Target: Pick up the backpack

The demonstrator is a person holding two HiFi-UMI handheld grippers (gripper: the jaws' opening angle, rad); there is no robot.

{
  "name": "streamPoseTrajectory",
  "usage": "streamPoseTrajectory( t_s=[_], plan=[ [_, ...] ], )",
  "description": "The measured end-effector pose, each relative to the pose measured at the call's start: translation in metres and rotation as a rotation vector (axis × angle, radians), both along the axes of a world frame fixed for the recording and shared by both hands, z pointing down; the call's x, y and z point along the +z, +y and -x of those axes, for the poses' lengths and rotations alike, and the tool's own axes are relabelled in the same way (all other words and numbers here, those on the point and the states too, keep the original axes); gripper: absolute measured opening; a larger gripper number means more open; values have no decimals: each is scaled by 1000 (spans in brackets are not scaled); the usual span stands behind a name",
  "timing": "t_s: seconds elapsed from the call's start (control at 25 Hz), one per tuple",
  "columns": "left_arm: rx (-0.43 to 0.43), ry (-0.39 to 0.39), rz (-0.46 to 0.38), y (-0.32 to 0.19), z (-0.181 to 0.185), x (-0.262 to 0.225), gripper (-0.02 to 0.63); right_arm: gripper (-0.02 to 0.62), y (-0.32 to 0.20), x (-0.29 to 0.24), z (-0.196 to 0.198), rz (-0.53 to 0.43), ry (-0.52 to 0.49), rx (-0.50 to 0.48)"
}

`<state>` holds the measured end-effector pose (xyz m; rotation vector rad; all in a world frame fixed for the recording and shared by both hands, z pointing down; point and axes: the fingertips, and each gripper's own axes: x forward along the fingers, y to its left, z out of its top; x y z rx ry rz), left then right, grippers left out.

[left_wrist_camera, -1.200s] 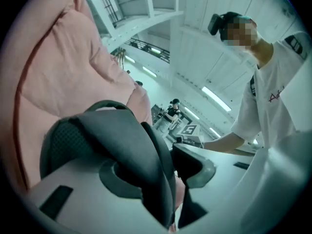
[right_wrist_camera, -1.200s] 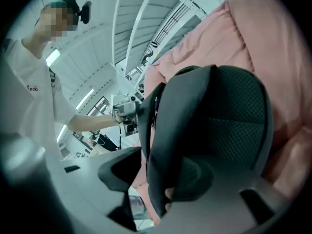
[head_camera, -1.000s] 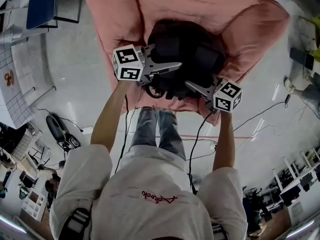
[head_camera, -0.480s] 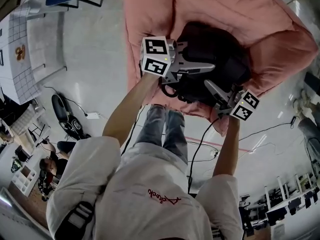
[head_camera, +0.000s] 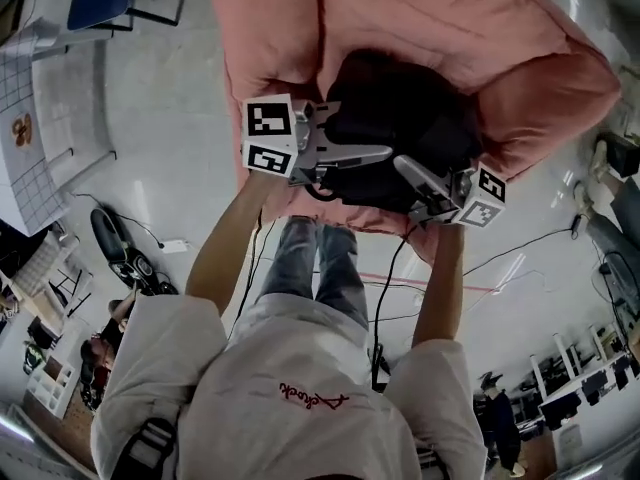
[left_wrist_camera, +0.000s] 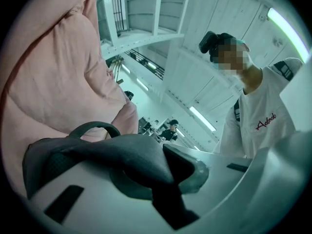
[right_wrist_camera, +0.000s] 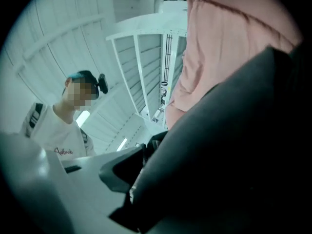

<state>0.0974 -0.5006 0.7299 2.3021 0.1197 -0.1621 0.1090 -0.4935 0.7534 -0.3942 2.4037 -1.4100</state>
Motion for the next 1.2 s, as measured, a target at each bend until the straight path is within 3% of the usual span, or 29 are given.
streamPoseTrajectory(
  t_s=[0.12,0.32,0.48,0.64,0.92,1.2],
  plan=[
    [14,-13,-3,3,-3,7,71,176,-11,-2,-16,33,-117,51],
    [15,-41,-24,3,-5,11,71,167,-22,2,-10,3,-21,61],
    [11,-75,-48,4,-4,13,67,94,-35,-3,-12,-52,33,127],
    [1,-91,-60,6,-8,7,66,67,-44,-19,-22,-105,76,179],
    [-28,-112,-76,16,-10,-20,67,60,-27,-47,-19,-116,70,205],
    [-50,-94,-36,49,-9,-65,63,57,15,-93,-21,-78,-18,232]
  ],
)
